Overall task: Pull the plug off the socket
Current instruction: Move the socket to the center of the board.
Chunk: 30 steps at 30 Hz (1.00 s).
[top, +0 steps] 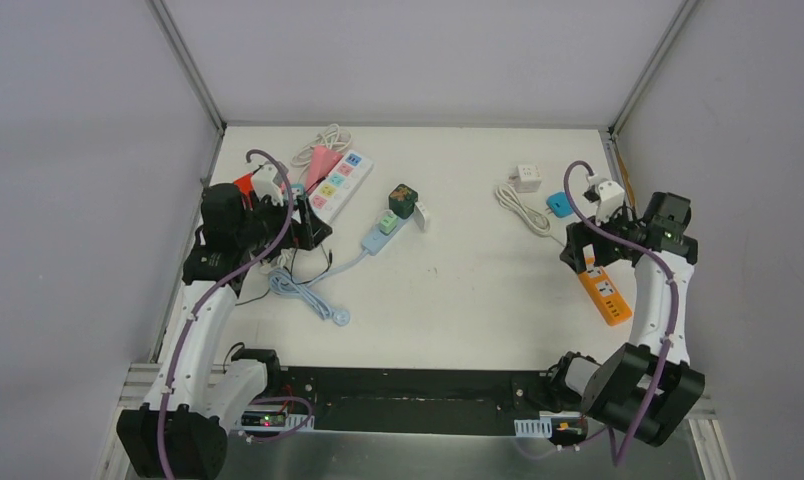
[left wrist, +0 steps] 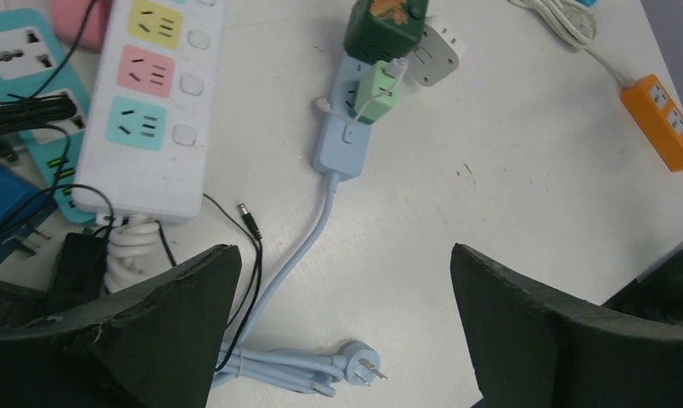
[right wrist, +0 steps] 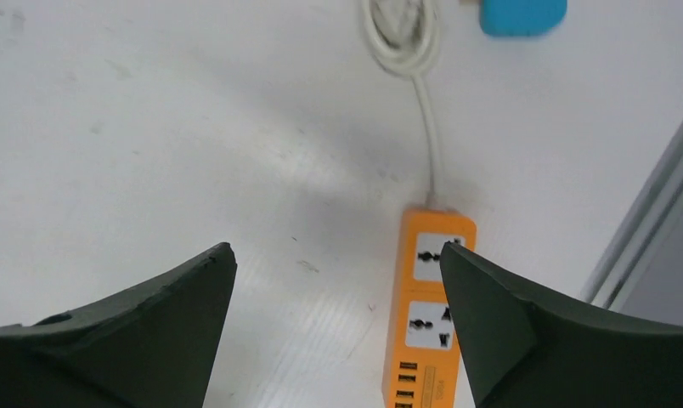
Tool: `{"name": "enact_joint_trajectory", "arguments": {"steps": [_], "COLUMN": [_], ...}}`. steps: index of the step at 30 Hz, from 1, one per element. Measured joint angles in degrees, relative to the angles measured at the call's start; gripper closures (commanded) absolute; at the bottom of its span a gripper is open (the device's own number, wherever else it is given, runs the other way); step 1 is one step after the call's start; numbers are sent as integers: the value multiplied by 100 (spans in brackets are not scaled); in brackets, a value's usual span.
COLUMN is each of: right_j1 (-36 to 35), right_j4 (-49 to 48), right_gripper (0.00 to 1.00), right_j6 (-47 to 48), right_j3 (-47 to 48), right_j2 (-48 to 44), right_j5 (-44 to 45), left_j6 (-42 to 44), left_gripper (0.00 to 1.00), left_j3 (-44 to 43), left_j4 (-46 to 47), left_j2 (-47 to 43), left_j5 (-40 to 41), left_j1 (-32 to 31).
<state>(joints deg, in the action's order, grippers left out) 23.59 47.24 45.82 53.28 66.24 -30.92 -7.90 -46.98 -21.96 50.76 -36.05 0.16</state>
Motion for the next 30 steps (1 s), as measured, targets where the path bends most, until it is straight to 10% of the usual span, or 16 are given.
{"name": "enact_joint_trajectory", "arguments": {"steps": [8, 16, 30], "right_j1": [-964, -1552, -1556], "right_j4": [890, 538, 374], "right_gripper": [0, 0, 0], "right_j6": [354, -138, -400], "right_j3": [804, -74, -92], "right_j2": [-330, -341, -365], "right_j5": [-2083, -2409, -2400], "left_j6": [-348, -697, -557], "left_gripper": [3, 3, 1], "left_j3": [101, 592, 1414], "left_j4": [278, 706, 1943], "left_j2": [302, 363, 483], "left_j5": [0, 1532, 2761], "left_j1": [-713, -3071, -3250]}}
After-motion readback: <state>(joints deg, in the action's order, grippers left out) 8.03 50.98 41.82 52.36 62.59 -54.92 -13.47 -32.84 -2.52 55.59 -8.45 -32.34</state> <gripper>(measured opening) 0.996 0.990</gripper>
